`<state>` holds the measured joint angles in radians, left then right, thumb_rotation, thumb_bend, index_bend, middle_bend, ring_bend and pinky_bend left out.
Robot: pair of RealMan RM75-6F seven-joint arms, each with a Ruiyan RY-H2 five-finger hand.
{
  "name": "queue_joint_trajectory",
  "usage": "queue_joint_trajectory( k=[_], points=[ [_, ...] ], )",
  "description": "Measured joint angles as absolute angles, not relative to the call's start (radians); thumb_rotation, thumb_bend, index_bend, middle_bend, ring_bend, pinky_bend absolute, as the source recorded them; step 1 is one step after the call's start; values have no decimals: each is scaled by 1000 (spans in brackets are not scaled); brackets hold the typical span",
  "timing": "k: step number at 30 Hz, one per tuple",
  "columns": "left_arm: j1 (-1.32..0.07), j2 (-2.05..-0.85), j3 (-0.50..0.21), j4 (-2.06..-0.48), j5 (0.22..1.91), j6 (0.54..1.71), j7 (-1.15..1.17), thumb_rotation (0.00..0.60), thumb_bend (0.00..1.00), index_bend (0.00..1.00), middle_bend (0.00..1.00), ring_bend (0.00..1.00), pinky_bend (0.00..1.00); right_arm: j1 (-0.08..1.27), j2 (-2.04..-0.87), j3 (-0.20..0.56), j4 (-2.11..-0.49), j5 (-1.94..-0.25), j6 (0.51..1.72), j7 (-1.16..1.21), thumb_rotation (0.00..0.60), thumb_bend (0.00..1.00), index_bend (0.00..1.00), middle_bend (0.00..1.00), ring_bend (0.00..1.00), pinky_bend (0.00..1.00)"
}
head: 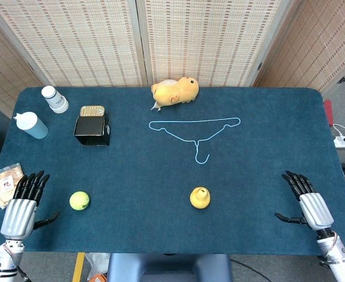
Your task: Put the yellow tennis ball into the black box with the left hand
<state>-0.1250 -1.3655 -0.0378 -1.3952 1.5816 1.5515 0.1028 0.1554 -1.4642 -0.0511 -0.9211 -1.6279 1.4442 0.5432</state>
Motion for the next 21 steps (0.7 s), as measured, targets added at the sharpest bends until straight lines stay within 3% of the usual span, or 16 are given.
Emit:
queue_joint_trajectory(
  k=[11,13,14,15,16,17,19,20,21],
  points=[
    [-124,-1378,-12,-1355,1603,1544,59,401,132,0,0,0,0,151,-1465,-55,-919,-1636,1459,545,594,0,0,0,0,0],
    [-126,-1380,-14,-1340,1610,1553,46,398,131,30,8,20,71,153,-1465,-53,-921,-1634,1457,540,593,0,0,0,0,0],
    [-126,-1382,-14,-1334,1614,1556,39,388,131,132,71,103,219,153,-1465,-52,-923,-1633,1456,540,594,0,0,0,0,0],
    [-128,-1384,-14,-1326,1619,1562,26,356,133,322,217,266,443,154,-1465,-52,-925,-1632,1454,540,594,0,0,0,0,0],
    [-128,-1387,-14,-1320,1624,1566,13,337,133,484,362,417,604,154,-1464,-52,-927,-1632,1453,540,594,0,0,0,0,0],
    [-129,-1389,-14,-1313,1628,1569,-2,307,134,722,602,644,812,155,-1463,-51,-929,-1631,1452,539,594,0,0,0,0,0],
    [-131,-1391,-8,-1293,1636,1570,-48,273,151,966,913,922,986,158,-1462,-51,-933,-1632,1450,533,594,0,0,0,0,0],
    [-132,-1392,-5,-1280,1639,1569,-67,290,172,998,975,976,1000,160,-1462,-51,-935,-1633,1448,530,593,0,0,0,0,0],
    [-132,-1395,-2,-1260,1641,1569,-85,355,203,1000,998,997,1000,162,-1461,-51,-939,-1634,1445,525,593,0,0,0,0,0]
  ],
)
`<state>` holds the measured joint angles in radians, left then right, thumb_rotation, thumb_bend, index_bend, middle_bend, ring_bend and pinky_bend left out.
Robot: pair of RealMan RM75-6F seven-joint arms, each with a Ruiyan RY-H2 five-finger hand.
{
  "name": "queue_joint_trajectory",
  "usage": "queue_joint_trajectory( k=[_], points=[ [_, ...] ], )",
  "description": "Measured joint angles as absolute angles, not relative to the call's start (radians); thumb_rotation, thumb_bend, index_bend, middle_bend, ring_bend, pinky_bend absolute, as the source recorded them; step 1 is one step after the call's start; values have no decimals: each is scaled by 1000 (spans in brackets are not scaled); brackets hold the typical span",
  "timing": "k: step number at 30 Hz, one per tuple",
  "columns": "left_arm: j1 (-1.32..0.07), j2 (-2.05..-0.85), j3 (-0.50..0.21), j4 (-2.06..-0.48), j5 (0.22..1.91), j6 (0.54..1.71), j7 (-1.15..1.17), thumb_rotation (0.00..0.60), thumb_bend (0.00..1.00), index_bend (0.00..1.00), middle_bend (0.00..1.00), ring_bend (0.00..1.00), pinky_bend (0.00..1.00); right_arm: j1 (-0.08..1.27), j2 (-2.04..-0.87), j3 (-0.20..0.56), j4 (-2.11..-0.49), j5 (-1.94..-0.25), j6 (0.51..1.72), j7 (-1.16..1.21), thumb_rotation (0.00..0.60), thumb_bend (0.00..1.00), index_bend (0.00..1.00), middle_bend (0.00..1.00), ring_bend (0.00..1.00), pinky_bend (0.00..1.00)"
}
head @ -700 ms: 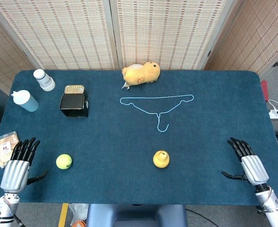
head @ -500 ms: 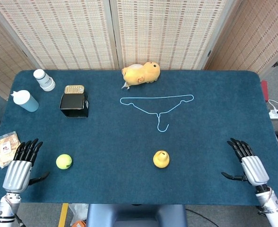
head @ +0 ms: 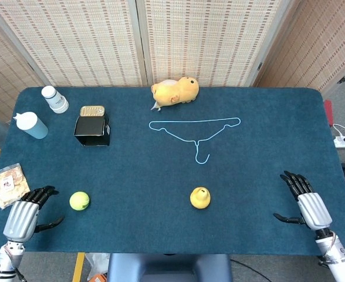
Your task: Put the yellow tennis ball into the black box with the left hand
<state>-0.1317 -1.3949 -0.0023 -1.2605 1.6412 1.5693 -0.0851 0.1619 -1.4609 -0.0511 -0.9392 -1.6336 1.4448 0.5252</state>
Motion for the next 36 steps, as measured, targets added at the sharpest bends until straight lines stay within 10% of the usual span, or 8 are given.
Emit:
queue_joint_trajectory(
  k=[4,11,24,36],
  points=[
    [-122,-1410,-2,-1221,1637,1585,-110,598,404,1000,1000,1000,1000,166,-1459,-54,-947,-1634,1432,516,594,0,0,0,0,0],
    [-84,-1479,2,-1107,1644,1667,-104,600,701,1000,1000,1000,1000,165,-1453,-53,-953,-1629,1431,523,595,0,0,0,0,0],
    [55,-1669,177,-992,1756,1715,-59,600,730,1000,1000,1000,1000,170,-1444,-60,-955,-1628,1411,533,594,0,0,0,0,0],
    [-1,-1726,123,-1038,1759,1644,52,600,734,1000,1000,1000,1000,171,-1439,-58,-953,-1621,1402,547,593,0,0,0,0,0]
  ],
)
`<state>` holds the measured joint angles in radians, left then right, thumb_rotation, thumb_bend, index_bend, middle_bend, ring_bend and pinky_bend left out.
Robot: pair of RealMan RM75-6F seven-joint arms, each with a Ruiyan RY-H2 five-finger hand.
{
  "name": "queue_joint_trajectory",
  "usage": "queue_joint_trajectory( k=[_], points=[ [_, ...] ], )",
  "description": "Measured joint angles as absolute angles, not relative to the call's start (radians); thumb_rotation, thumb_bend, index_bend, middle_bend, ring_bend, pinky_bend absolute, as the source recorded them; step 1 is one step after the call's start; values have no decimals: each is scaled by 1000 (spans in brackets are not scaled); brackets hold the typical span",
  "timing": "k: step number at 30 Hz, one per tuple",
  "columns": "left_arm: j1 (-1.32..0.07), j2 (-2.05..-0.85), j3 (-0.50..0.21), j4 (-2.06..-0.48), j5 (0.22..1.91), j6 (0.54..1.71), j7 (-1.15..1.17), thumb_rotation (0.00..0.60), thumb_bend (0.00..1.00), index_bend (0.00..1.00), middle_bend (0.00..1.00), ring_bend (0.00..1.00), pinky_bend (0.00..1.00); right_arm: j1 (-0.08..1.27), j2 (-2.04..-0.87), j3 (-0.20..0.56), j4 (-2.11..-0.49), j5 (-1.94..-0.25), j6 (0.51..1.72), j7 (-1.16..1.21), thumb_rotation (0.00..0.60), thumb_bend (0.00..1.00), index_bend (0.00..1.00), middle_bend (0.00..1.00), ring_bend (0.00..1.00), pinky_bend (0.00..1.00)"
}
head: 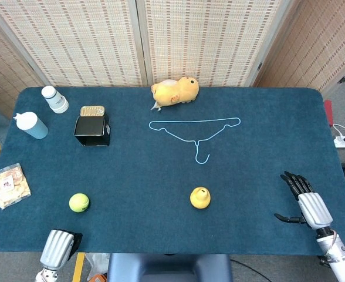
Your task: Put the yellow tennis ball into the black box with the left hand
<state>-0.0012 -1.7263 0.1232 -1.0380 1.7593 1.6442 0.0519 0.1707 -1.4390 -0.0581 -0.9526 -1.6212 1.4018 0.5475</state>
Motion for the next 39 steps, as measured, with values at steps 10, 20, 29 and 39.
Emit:
queue_joint_trajectory(
  k=[10,20,29,39],
  points=[
    [-41,-1826,70,-976,1696,1556,74,600,732,1000,1000,1000,1000,177,-1438,-60,-958,-1621,1387,535,594,0,0,0,0,0],
    [-75,-1924,16,-825,1639,1522,45,600,729,1000,1000,1000,1000,171,-1434,-66,-951,-1633,1409,555,598,0,0,0,0,0],
    [-129,-1977,-15,-701,1612,1497,0,600,729,1000,1000,1000,1000,171,-1437,-68,-947,-1635,1408,551,597,0,0,0,0,0],
    [-221,-2006,-46,-627,1606,1469,-11,600,728,1000,1000,1000,1000,174,-1438,-68,-959,-1630,1395,527,596,0,0,0,0,0]
  ],
)
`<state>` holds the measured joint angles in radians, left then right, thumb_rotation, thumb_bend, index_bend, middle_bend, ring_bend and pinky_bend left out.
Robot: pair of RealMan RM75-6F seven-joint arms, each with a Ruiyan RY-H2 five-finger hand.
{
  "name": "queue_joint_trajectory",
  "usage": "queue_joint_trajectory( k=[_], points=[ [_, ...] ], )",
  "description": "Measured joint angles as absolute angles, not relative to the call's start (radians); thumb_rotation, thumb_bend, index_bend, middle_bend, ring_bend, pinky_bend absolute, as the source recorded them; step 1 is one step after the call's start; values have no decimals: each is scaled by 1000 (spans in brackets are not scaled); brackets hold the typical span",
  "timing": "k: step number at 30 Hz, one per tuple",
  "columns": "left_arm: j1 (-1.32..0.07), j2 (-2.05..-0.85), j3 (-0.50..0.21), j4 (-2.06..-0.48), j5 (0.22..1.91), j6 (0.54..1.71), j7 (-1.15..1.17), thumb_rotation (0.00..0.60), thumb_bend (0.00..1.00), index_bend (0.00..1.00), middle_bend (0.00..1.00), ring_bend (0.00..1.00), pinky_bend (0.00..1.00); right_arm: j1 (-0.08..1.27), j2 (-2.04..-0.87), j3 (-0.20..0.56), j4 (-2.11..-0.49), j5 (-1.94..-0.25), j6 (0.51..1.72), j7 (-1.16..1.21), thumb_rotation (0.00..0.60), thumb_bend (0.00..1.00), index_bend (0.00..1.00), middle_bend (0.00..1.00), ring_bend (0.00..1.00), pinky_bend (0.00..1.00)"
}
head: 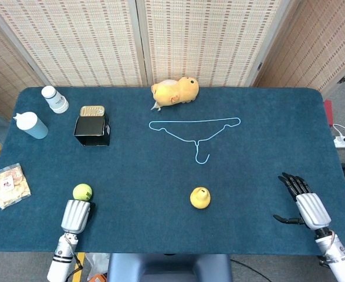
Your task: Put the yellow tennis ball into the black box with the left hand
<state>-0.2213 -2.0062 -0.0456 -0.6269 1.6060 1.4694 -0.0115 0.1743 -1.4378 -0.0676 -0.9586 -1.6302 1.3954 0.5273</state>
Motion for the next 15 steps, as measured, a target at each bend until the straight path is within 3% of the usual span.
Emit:
queue_joint_trajectory(
  k=[15],
  points=[
    [-327,-2062,-56,-431,1584,1379,-117,600,728,1000,1000,1000,1000,186,-1438,-62,-970,-1615,1358,506,598,0,0,0,0,0]
  ],
)
